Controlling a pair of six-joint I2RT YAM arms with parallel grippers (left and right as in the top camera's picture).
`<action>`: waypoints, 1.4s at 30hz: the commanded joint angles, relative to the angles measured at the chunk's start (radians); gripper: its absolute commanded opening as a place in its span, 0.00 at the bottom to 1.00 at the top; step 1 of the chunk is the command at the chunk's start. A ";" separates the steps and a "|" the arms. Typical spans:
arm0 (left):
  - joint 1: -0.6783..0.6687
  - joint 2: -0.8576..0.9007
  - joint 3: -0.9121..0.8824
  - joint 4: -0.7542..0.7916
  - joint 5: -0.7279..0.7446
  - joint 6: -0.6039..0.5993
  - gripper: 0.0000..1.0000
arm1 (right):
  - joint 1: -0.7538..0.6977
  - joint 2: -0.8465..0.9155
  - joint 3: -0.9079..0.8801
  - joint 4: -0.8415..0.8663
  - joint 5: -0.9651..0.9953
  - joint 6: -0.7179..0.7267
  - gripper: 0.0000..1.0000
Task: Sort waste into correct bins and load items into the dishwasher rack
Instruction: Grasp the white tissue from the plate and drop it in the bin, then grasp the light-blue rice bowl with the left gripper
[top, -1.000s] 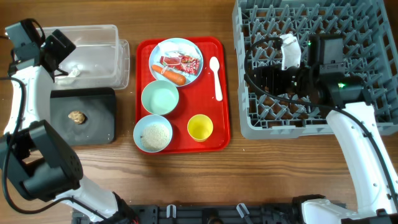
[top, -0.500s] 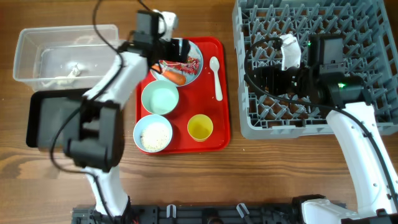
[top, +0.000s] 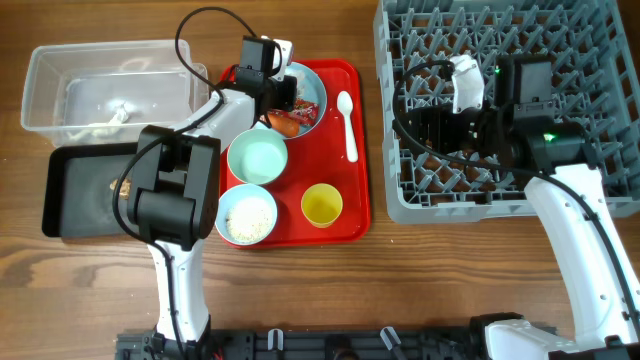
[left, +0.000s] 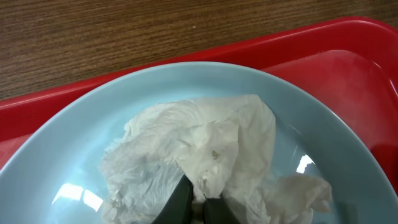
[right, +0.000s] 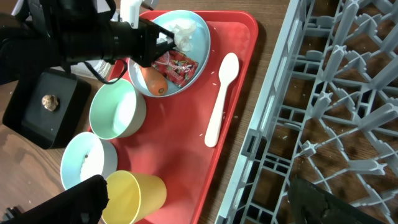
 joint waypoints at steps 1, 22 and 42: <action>-0.007 0.034 0.003 -0.011 0.009 -0.011 0.04 | 0.002 0.002 0.016 -0.002 0.002 -0.013 0.95; 0.555 -0.254 0.027 -0.218 -0.323 -0.195 0.14 | 0.002 0.002 0.016 0.010 0.002 -0.012 0.95; 0.001 -0.472 0.029 -0.821 -0.131 -0.376 1.00 | 0.002 0.002 0.016 -0.001 -0.003 -0.004 0.98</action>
